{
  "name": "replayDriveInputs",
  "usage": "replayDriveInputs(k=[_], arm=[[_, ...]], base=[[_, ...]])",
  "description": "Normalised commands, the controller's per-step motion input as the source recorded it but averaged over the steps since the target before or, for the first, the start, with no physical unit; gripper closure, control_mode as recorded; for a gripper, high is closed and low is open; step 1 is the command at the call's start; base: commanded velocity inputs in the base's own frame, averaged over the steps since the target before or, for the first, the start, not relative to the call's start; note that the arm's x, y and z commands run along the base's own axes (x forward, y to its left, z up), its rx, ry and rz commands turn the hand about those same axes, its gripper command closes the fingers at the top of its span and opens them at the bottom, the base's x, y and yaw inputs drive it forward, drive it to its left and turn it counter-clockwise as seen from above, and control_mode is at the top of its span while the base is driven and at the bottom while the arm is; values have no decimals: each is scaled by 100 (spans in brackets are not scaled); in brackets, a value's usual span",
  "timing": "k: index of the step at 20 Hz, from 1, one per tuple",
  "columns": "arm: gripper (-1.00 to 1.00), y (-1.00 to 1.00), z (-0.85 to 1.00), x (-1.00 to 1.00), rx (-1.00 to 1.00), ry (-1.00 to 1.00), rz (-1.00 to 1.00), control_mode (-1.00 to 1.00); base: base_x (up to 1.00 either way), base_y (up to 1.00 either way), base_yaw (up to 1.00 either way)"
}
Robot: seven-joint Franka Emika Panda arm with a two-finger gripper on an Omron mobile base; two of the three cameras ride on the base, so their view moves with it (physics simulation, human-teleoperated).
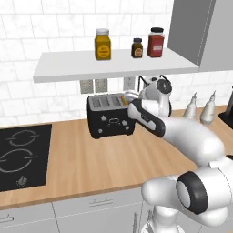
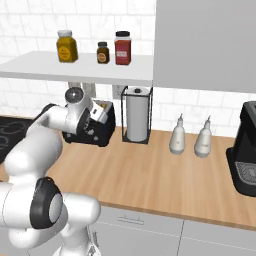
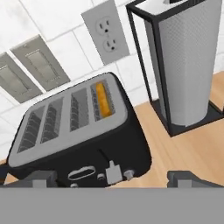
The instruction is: Start the toaster. Once the lever pops up, take the bread to the plate on the dining counter.
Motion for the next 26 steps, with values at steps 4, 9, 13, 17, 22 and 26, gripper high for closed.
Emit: replayDriveInputs(k=[4, 9, 13, 17, 22, 26], arm=[[-100, -5, 97, 0, 7, 15, -2, -100], [-100, 0, 36, -4, 0, 20, 0, -100], [-100, 0, 0, -25, -2, 10, 6, -100], [-100, 0, 0, -32, -6, 0, 16, -100], [-100, 0, 0, -29, -8, -3, 17, -100], [-100, 0, 0, -9, -10, -2, 5, -100]], base=[[0, 0, 0], [0, 0, 0], [0, 0, 0], [0, 0, 0], [0, 0, 0], [0, 0, 0]])
